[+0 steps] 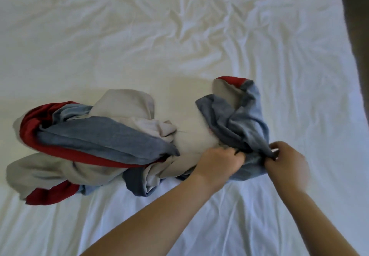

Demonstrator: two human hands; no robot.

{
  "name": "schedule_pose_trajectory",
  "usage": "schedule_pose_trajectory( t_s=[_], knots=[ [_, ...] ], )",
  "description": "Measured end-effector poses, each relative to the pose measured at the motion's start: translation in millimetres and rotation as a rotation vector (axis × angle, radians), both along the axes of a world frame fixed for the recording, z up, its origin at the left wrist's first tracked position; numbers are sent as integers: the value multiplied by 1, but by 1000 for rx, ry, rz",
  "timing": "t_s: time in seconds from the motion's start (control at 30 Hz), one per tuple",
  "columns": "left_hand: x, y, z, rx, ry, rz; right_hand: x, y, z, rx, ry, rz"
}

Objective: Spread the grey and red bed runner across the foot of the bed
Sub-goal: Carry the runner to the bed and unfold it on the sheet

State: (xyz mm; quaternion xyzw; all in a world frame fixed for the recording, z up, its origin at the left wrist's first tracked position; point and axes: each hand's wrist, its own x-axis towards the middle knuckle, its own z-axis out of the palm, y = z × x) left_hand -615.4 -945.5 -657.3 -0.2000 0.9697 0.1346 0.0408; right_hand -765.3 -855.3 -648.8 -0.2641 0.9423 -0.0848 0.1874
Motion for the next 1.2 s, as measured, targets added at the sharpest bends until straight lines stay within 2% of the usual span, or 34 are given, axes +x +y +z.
schedule_pose_trajectory(
  t_s=[0.07, 0.13, 0.27, 0.37, 0.53, 0.77, 1.0, 1.13, 1.2],
  knots=[
    [-1, 1, -3, 149, -30, 13, 7, 13, -6, 25, -70, -21],
    [-2, -1, -5, 277, 18, 140, 9, 14, -7, 35, -77, 16],
    [-15, -23, -8, 184, 181, 347, -2, -7, 0, -134, -15, 36],
    [-32, -40, -19, 249, 83, 369, -8, -26, 1, -233, -84, 41],
    [-63, -45, -44, 365, -24, 296, -13, -26, -15, -173, -98, 184],
    [-118, -8, -33, 423, 83, 138, -48, 18, -4, -240, 24, -44],
    [-156, 43, -22, 438, 1, -90, -60, 82, 5, -224, 32, -236],
    [-144, 35, -21, 459, -5, -126, -56, 82, 5, -144, -13, -246],
    [-125, 18, -15, 445, 33, -138, -53, 70, 10, -101, 78, -205]
  ],
)
